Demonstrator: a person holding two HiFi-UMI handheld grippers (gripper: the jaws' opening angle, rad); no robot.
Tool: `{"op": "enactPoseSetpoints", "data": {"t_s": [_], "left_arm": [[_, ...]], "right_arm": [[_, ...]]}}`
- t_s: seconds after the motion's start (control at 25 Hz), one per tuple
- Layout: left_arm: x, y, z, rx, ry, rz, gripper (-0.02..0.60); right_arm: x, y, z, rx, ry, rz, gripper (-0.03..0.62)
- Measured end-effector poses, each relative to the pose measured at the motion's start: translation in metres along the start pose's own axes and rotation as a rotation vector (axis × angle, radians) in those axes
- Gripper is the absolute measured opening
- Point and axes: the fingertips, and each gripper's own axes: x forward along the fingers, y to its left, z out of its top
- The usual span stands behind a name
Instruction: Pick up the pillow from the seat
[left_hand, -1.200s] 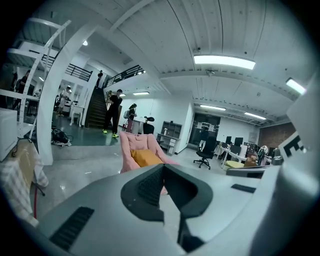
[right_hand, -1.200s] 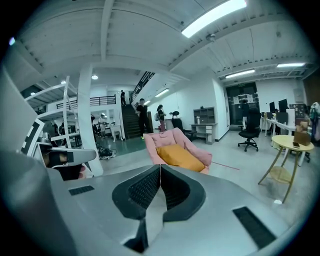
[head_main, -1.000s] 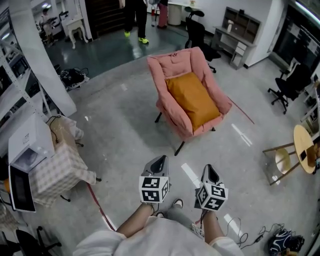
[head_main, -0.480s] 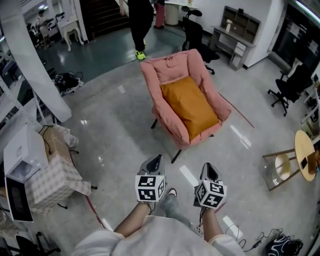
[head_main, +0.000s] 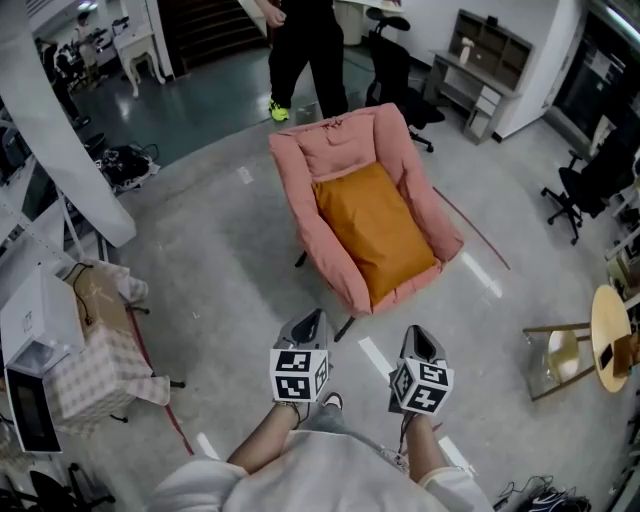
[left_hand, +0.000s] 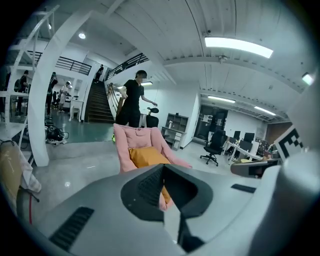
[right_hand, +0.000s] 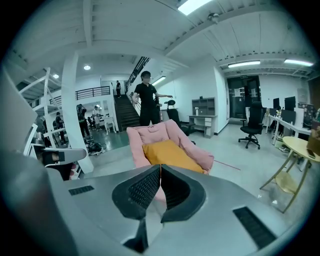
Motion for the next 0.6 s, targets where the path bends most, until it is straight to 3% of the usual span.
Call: {"op": "enactPoseSetpoints", "data": {"t_s": [0.6], "left_arm": [[0.086, 0.003, 0.036, 0.045, 0.031, 0.010, 0.008]], "right_arm": [[0.081, -0.045, 0.032, 0.045, 0.038, 0.010, 0.029]]}}
